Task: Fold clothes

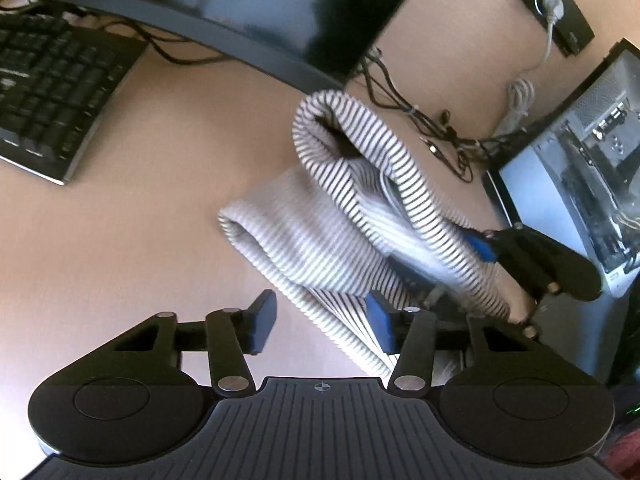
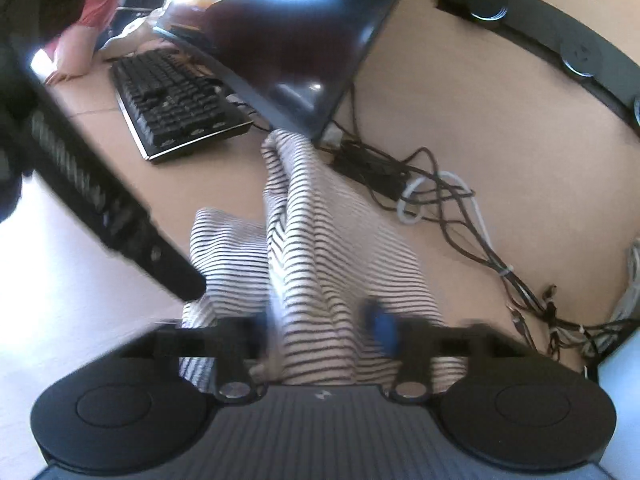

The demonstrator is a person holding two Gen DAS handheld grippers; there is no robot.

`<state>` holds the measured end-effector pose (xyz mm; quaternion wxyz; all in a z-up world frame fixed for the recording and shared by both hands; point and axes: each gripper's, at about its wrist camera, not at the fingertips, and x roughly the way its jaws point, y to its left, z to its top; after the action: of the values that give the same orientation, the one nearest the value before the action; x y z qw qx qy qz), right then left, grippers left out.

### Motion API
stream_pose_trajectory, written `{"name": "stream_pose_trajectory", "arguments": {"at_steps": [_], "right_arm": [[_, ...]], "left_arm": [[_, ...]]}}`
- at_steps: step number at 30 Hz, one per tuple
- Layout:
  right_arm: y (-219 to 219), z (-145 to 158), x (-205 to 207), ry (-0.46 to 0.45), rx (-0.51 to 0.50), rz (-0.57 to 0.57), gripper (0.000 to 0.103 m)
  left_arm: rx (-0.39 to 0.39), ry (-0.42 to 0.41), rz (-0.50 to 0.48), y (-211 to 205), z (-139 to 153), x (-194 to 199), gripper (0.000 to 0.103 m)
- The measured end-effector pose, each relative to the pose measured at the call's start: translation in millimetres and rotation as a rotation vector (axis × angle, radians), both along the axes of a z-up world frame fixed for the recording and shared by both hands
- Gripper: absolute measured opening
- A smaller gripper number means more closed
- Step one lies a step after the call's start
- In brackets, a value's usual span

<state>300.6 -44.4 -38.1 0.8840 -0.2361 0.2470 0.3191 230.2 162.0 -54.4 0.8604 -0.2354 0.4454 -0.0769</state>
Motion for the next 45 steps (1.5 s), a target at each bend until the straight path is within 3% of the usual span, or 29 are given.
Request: {"name": "stream_pose_trajectory", "arguments": {"at_steps": [7, 10, 16, 22, 30, 35, 38, 41, 45], "right_arm": [[-51, 61, 14, 0.313, 0.405, -0.030, 0.028], [-47, 52, 10, 0.446, 0.477, -0.008, 0.028], [-39, 29, 12, 0.559, 0.538, -0.020, 0.030], [-30, 0, 21, 0.601, 0.502, -0.075, 0.033], [-24, -1, 12, 0.565, 0.484, -0.078, 0.039], [-16, -1, 4, 0.511, 0.436, -0.073, 0.040], [2, 0, -14, 0.399, 0.323, -0.035, 0.045], [25, -2, -37, 0.260, 0.178, 0.009, 0.059], [59, -18, -71, 0.041, -0.060, 0.075, 0.065]], "left_arm": [[-0.030, 0.005, -0.042, -9, -8, 0, 0.052], [-0.025, 0.001, -0.046, -10, -8, -2, 0.053], [0.038, -0.021, -0.061, -17, -8, -9, 0.048], [0.105, -0.043, -0.074, -24, -7, -17, 0.050], [0.136, -0.045, -0.057, -21, 0, -28, 0.057], [0.162, -0.062, -0.048, -12, 7, -32, 0.069], [0.131, -0.063, 0.035, 11, 14, -32, 0.069], [0.053, -0.092, 0.102, 31, 27, -31, 0.068], [-0.002, -0.156, 0.055, 18, 44, -21, 0.068]]}}
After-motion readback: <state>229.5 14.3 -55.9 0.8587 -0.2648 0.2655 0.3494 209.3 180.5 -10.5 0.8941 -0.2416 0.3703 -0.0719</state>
